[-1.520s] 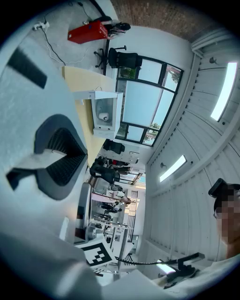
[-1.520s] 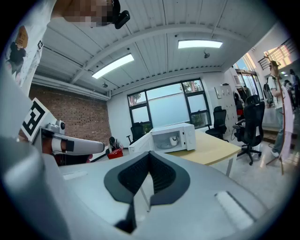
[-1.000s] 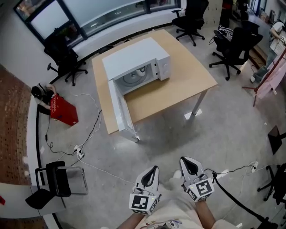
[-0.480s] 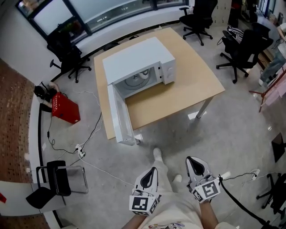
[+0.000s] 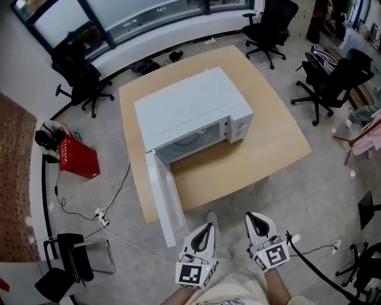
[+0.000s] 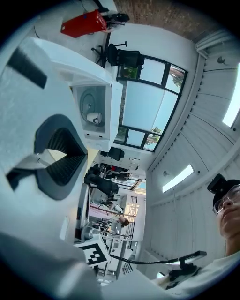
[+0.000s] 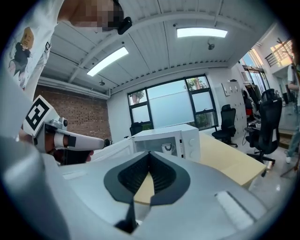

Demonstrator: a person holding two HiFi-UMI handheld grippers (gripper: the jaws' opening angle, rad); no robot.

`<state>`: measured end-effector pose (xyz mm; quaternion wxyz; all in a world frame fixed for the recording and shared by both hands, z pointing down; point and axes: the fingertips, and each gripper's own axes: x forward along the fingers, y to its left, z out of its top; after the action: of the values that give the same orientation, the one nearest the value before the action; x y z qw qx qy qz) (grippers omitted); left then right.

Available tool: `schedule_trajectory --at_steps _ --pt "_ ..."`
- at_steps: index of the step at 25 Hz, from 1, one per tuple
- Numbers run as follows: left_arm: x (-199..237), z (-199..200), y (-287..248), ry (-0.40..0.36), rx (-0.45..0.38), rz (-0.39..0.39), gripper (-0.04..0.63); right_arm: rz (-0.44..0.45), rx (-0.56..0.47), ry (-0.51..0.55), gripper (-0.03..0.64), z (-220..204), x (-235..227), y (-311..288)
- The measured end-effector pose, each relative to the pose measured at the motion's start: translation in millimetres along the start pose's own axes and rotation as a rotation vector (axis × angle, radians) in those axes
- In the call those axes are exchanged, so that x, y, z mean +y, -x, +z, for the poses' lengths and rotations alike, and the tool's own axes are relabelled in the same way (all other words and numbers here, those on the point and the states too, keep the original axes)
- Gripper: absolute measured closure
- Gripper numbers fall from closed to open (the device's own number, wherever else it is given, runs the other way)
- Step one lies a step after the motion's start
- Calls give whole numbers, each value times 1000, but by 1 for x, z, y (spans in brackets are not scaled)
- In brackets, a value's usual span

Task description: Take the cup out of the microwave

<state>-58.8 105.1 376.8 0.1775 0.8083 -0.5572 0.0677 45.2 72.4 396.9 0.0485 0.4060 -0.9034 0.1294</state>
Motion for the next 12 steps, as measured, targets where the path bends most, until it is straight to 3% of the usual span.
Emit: schedule_trajectory --at_steps 7,12 --pt "40 20 -60 23 9 11 591 15 -15 -6 611 27 -23 -69" --pt "64 9 -115 -26 -20 56 591 36 7 3 611 18 -47 -97"
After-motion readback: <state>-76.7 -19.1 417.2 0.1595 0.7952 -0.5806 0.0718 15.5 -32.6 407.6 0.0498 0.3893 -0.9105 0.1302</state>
